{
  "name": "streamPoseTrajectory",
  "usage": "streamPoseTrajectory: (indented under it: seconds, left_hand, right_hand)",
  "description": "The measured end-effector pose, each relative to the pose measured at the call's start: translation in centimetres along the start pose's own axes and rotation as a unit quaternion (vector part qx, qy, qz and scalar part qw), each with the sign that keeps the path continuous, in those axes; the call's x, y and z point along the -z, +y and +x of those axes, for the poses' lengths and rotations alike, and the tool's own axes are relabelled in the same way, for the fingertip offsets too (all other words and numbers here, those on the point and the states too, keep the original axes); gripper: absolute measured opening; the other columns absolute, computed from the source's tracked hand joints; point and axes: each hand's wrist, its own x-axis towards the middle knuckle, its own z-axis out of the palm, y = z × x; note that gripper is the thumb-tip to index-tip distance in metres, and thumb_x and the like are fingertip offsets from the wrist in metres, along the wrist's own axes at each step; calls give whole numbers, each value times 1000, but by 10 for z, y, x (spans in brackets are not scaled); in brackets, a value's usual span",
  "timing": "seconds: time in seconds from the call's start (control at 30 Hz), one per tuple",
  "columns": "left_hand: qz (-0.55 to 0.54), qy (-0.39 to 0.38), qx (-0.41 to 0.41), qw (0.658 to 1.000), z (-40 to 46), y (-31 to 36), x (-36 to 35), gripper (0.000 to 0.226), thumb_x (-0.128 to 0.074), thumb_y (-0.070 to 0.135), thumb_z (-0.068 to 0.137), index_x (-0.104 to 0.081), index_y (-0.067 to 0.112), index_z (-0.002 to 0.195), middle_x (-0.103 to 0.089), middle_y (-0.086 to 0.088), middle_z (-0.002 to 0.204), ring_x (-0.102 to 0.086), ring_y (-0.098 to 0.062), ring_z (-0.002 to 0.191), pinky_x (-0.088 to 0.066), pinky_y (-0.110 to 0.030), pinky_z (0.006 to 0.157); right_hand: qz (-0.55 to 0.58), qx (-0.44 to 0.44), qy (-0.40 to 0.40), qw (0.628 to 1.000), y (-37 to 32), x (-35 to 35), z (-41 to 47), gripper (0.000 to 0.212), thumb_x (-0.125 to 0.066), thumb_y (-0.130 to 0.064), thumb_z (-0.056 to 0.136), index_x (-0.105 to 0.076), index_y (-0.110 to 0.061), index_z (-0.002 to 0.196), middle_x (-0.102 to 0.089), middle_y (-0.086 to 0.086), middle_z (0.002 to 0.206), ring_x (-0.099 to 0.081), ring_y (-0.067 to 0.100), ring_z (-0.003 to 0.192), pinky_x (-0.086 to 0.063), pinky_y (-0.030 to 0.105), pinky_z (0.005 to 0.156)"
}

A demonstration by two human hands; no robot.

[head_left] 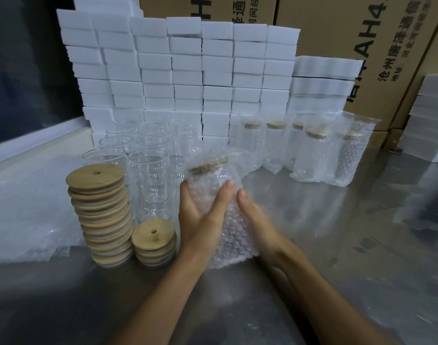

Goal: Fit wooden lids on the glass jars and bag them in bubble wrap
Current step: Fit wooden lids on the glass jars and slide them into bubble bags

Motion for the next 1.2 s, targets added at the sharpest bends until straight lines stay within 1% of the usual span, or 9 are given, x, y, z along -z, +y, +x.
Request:
streamPoseTrajectory:
  seconds: [0.2,0.33,0.5,0.73,0.87,0.97,1.03,1.13,1.2]
  left_hand:
    - [-57,-98,79,990,-6,-1,-1,57,-79,54,68,-65,28,116,-73,4,110,-70,-14,102,-53,-40,93]
    - [-68,-166,104,978,-7,0,-1,55,-83,47,66,-66,29,115,-73,1,111,-70,-18,103,-53,-40,91]
    - [-99,-242,97,960,-6,3,1,53,-81,33,71,-64,20,119,-72,-6,112,-70,-23,103,-57,-28,79]
    - [-24,-33,1,999,-5,4,-3,59,-86,41,58,-60,25,109,-73,4,101,-71,-14,93,-57,-35,83]
    - [97,63,-91,989,-1,1,3,77,-82,55,61,-48,32,126,-63,22,113,-61,5,103,-48,-14,86]
    - [147,85,-113,979,0,-4,6,81,-80,59,62,-39,39,129,-55,20,123,-54,2,114,-43,-18,94]
    - [146,88,-120,978,-1,-4,4,80,-79,59,62,-35,46,128,-53,26,120,-52,9,112,-41,-12,91]
    - [148,68,-125,979,-6,-6,0,83,-76,62,62,-34,44,131,-55,17,126,-55,0,115,-45,-17,92]
    - [166,51,-136,975,-6,-10,-1,85,-76,58,64,-33,40,134,-54,13,130,-56,-5,118,-48,-22,95]
  right_hand:
    - [135,-52,35,989,-13,-7,-4,58,-41,-63,98,-73,-22,124,-69,7,131,-64,20,124,-54,25,94]
    - [171,-55,69,981,-26,-2,0,52,-28,-55,103,-79,-49,93,-76,-23,102,-69,-9,96,-53,7,72]
    - [141,-12,144,979,-17,7,5,46,-42,-52,104,-82,-34,90,-79,-1,101,-76,11,93,-57,17,67]
    - [-38,14,265,963,-7,5,7,19,-69,-22,96,-68,-4,91,-71,12,79,-66,19,71,-56,38,68]
    - [-82,-41,122,988,-2,8,8,14,-55,-8,97,-66,0,101,-57,11,84,-53,22,73,-43,35,67]
    - [-107,-86,-45,989,0,16,6,46,-62,-14,78,-64,-19,125,-70,-1,115,-66,23,100,-52,34,87]
    - [-142,-60,-113,982,1,12,4,59,-71,-14,79,-57,-32,134,-67,-8,129,-63,14,119,-52,38,101]
    - [-160,8,-52,986,14,1,4,65,-78,-6,82,-53,-26,138,-67,-10,128,-63,7,121,-53,31,97]
    - [-162,25,19,986,20,-5,6,59,-76,-8,82,-54,-17,136,-69,-2,125,-65,13,118,-54,43,99]
